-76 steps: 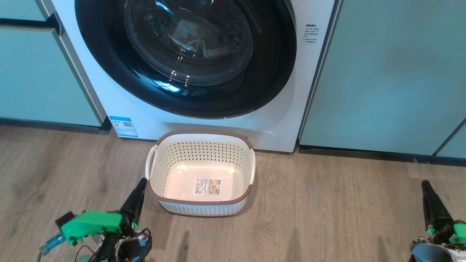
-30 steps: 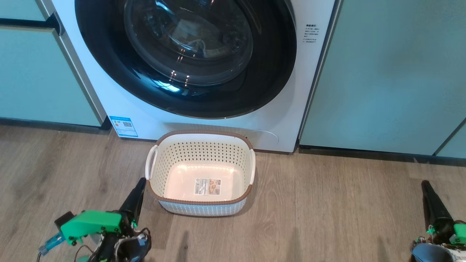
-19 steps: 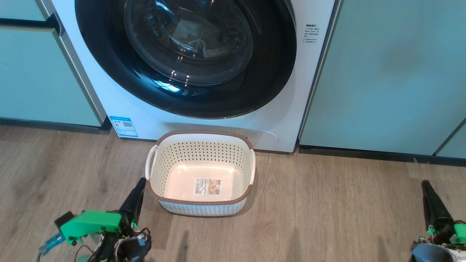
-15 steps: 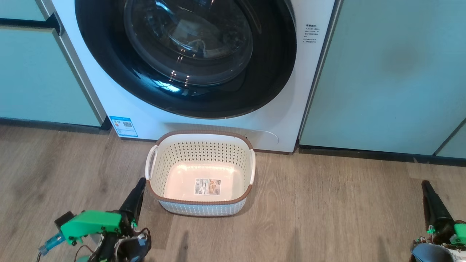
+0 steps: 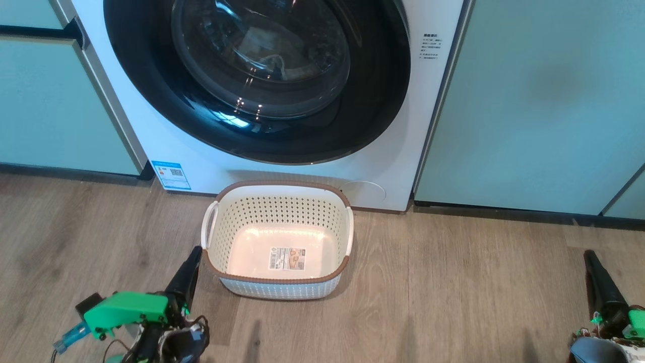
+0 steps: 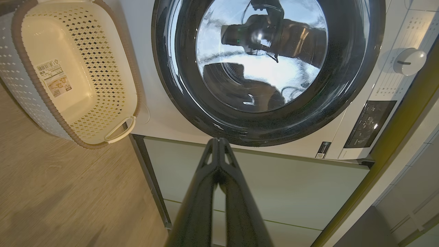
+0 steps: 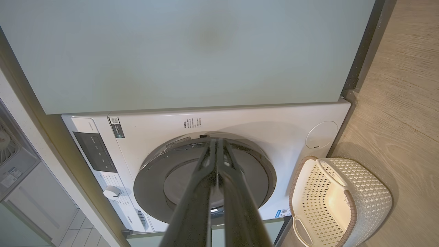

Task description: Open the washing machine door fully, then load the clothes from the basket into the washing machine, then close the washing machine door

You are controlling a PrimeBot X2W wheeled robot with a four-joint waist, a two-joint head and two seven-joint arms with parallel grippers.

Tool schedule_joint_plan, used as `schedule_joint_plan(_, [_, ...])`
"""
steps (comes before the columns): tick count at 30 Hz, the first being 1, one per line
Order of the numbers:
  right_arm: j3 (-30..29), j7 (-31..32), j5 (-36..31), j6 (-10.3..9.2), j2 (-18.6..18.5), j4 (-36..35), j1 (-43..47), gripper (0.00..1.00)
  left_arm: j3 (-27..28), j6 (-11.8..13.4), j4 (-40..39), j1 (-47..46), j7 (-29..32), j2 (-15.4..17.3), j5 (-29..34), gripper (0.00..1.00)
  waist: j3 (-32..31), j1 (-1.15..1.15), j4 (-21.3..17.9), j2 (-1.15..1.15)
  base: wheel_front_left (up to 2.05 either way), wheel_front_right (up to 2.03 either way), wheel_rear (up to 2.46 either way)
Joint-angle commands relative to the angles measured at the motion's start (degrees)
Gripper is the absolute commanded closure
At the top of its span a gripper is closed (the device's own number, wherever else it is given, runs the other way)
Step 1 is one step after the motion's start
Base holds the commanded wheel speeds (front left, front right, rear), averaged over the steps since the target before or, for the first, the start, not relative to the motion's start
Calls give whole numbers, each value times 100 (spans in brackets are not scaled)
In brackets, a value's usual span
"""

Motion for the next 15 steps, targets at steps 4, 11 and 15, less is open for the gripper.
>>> schedule_joint_plan(4, [90, 31, -9, -16, -18, -182, -324, 100, 180, -52, -159, -326, 35, 38, -30, 100, 0, 0, 0, 0, 0, 0, 0])
schedule_joint_plan(11, [88, 33, -10, -16, -17, -182, -324, 100, 180, -52, -159, -326, 35, 38, -31, 100, 0, 0, 0, 0, 0, 0, 0])
schedule_joint_plan(15, [87, 34, -11, -16, -16, -182, -324, 100, 180, -52, -159, -325, 35, 38, -31, 100, 0, 0, 0, 0, 0, 0, 0])
